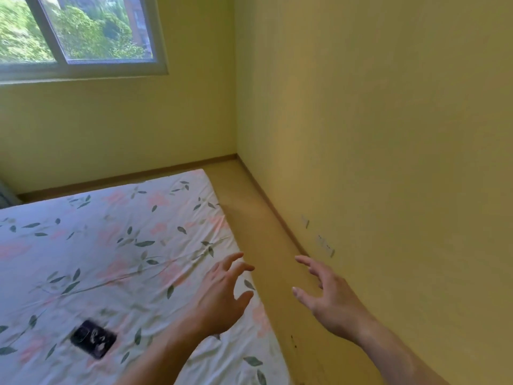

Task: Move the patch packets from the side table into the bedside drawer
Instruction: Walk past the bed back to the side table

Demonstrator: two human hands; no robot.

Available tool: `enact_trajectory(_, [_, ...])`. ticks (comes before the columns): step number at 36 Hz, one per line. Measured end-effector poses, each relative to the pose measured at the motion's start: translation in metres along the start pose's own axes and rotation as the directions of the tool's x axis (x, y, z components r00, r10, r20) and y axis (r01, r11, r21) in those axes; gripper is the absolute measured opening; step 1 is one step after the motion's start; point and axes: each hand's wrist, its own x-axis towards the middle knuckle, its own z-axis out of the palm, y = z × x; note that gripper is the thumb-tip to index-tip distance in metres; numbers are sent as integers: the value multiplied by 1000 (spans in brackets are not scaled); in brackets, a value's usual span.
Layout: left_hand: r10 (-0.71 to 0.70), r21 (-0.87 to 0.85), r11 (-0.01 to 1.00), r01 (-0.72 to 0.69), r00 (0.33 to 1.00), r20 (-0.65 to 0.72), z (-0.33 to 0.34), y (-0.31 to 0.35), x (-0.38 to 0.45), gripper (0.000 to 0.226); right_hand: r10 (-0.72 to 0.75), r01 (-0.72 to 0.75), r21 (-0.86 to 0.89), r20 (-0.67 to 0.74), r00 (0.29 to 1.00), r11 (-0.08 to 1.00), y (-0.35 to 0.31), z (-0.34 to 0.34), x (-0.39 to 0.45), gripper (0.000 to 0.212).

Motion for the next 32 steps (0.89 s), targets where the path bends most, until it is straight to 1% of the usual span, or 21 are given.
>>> enact_trajectory(4, [-91,16,996,92,994,-54,17,23,49,47,-83,84,-13,51,995,996,40,-41,57,60])
enact_trajectory(9, [-232,-2,972,233,966,-110,33,68,107,49,-151,157,-32,137,979,987,83,-106,117,61])
enact_trajectory(12, [-270,-29,963,268,953,-138,37,94,141,48,-183,195,-52,168,969,979,99,-145,148,61])
enact_trajectory(15, [-295,-20,955,296,942,-159,36,109,170,48,-221,235,-65,178,959,970,109,-178,187,61])
enact_trajectory(19, [-360,-28,931,365,900,-244,23,111,193,48,-293,304,-25,211,933,952,99,-195,243,60])
enact_trajectory(23, [-472,-70,876,477,820,-325,2,101,198,46,-381,404,-1,331,864,915,68,-183,300,63])
enact_trajectory(28, [-582,-137,803,580,714,-389,-18,66,213,42,-479,507,55,426,767,860,28,-167,370,64])
enact_trajectory(32, [-627,-167,765,622,659,-416,-41,26,256,45,-518,556,49,438,735,830,2,-162,441,65])
